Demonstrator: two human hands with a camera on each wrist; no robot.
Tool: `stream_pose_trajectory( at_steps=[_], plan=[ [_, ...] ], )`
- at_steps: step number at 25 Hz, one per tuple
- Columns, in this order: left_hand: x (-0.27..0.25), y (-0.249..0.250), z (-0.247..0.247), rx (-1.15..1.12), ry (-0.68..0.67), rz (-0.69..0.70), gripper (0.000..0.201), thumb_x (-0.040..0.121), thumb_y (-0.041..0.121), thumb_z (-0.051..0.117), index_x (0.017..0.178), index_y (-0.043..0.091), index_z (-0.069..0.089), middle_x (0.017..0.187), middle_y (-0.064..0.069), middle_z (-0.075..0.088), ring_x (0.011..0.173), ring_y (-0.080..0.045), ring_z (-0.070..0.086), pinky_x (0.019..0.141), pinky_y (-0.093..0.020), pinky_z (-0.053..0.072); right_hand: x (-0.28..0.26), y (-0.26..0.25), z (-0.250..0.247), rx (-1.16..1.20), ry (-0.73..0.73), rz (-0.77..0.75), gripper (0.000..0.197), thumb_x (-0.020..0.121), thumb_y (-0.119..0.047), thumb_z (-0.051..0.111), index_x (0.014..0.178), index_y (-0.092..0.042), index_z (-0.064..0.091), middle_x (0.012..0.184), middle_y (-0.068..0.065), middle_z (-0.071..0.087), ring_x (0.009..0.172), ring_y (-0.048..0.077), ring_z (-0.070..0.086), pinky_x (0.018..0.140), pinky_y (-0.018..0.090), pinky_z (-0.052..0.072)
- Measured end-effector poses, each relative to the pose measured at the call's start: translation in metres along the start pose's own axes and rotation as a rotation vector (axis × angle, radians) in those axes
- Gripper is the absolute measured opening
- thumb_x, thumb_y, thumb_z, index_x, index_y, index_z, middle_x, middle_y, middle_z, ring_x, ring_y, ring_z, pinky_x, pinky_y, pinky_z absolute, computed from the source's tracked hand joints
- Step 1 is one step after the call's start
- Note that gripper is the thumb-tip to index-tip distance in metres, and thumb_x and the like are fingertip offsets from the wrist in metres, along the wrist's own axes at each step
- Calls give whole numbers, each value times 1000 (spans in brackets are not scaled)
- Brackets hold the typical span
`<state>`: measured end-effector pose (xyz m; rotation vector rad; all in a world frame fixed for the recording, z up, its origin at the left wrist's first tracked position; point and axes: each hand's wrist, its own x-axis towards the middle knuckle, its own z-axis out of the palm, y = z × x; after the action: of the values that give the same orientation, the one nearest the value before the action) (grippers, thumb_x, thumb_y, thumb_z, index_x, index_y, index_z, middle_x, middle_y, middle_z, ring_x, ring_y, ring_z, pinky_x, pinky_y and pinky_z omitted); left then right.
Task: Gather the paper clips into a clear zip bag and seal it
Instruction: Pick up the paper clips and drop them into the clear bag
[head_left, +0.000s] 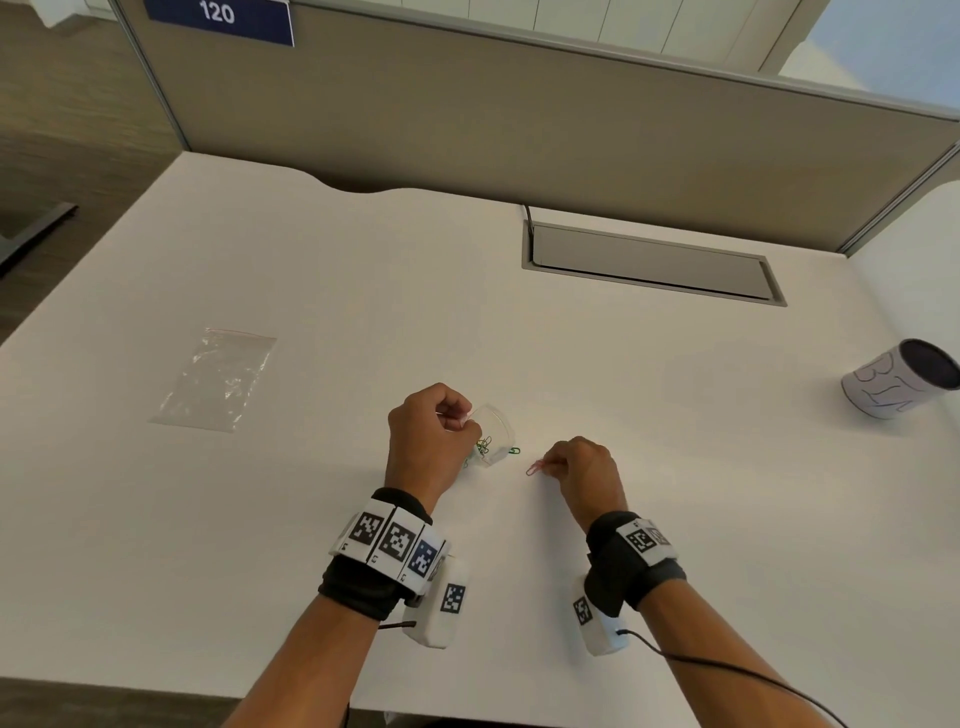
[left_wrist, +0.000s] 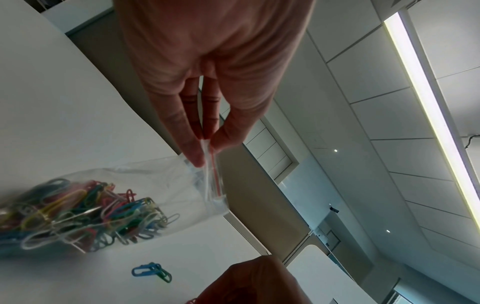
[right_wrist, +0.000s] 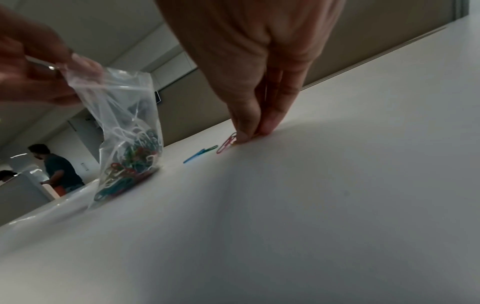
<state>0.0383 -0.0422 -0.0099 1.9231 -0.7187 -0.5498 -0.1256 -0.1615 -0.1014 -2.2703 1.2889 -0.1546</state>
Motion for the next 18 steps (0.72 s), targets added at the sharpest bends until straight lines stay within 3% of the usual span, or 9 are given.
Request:
stream_pose_trajectory(
  at_steps=[3, 7, 11, 13, 15, 18],
  plan=[
    [-1, 0, 1, 3, -2, -1, 14, 70, -2, 69, 79, 8, 66, 76, -4, 67, 67, -14, 62, 56, 0, 45, 1, -1, -2, -26, -36, 0, 7, 87, -9, 62, 88, -4, 66, 94, 14, 65, 87, 32, 60, 70, 32, 43],
    [-2, 1, 2, 9, -11, 2, 14, 70, 0, 69, 80, 10, 67, 77, -3, 67, 69, -17, 64, 57, -1, 45, 6, -1, -2, -53, -121, -4, 9, 90, -7, 57, 94, 1, 58, 102, 19, 58, 96, 35, 53, 78, 36, 43],
    [-3, 2, 3, 4, -11, -2, 14, 69, -1, 68, 80, 8, 67, 77, -4, 68, 68, -15, 63, 57, 0, 44, 2, -4, -5, -60, -126, -32, 2, 89, -4, 56, 88, -5, 54, 92, 15, 57, 82, 29, 50, 67, 28, 35],
    [-3, 2, 2, 5, -12, -5, 14, 70, -1, 68, 81, 8, 67, 78, -4, 68, 67, -13, 62, 57, 0, 44, -2, -6, -11, 79, -77, -1, 9, 87, -2, 58, 83, -8, 52, 83, 9, 57, 74, 24, 50, 60, 23, 37],
    [-3, 1, 1, 8, -11, -8, 14, 71, 0, 69, 82, 8, 67, 78, -4, 68, 67, -12, 61, 57, -1, 45, -6, -17, -25, 320, 26, 33, 5, 84, -2, 63, 85, -5, 59, 79, 5, 62, 68, 17, 55, 57, 12, 42],
    [-3, 2, 1, 20, -17, -9, 15, 72, 2, 71, 84, 9, 67, 80, -3, 68, 68, -11, 61, 55, -6, 46, -12, -52, -53, 482, 41, -105, 3, 81, -9, 70, 84, -10, 69, 78, 0, 71, 69, 9, 62, 60, 9, 46]
  ],
)
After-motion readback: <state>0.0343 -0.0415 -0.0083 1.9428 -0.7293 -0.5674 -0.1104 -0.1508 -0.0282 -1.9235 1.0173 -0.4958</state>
